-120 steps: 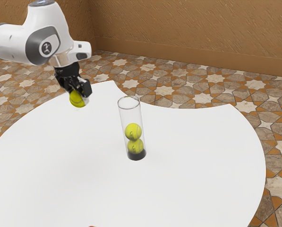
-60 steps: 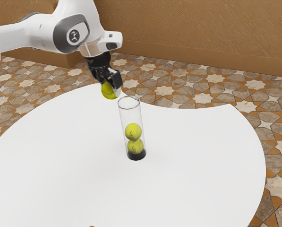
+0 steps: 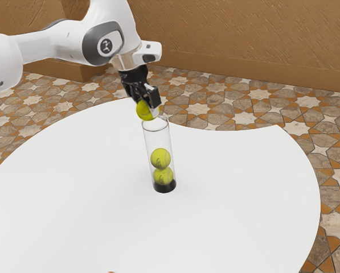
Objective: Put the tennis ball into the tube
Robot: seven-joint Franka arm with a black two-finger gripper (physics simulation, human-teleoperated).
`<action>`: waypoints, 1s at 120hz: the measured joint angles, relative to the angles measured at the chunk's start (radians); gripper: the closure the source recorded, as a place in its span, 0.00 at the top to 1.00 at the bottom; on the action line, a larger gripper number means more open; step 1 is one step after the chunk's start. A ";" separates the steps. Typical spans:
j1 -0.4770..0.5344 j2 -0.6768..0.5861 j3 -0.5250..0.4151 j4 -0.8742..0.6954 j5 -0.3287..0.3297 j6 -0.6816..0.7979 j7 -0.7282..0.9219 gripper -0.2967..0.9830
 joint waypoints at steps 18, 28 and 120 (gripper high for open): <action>-0.013 0.017 0.001 0.005 0.006 -0.001 0.000 0.47; -0.017 0.027 0.001 0.005 0.008 -0.001 -0.001 0.48; -0.112 -0.206 0.142 -0.030 0.013 -0.164 -0.050 0.76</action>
